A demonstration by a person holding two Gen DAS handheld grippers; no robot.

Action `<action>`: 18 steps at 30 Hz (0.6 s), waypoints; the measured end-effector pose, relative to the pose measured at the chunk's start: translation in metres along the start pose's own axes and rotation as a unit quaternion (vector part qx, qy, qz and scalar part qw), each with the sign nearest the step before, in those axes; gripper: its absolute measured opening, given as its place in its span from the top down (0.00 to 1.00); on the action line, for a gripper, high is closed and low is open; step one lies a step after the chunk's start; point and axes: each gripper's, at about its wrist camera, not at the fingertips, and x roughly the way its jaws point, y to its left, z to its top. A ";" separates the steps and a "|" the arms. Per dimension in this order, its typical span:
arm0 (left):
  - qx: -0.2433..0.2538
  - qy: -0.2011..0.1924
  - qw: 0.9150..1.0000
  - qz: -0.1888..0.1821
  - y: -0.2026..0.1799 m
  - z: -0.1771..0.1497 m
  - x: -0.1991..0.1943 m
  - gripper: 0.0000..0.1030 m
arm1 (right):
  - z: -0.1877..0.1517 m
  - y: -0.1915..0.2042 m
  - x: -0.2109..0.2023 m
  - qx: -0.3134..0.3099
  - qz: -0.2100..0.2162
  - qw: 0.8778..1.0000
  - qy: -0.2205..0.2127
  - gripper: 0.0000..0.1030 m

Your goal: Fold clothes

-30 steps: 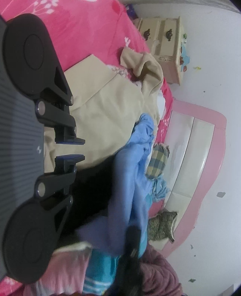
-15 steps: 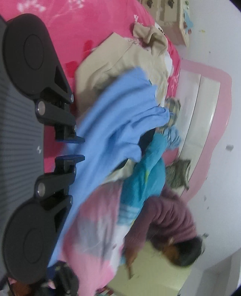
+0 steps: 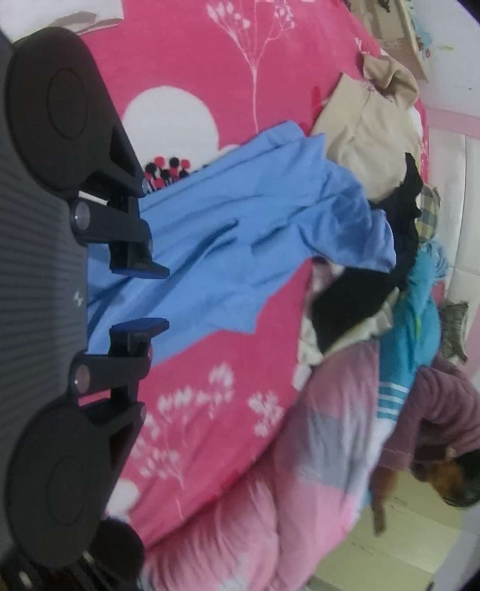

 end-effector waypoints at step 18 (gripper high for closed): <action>0.040 -0.001 0.999 0.032 0.006 -0.012 0.028 0.70 | 0.162 -0.095 0.084 0.098 -0.145 0.970 -0.167 0.67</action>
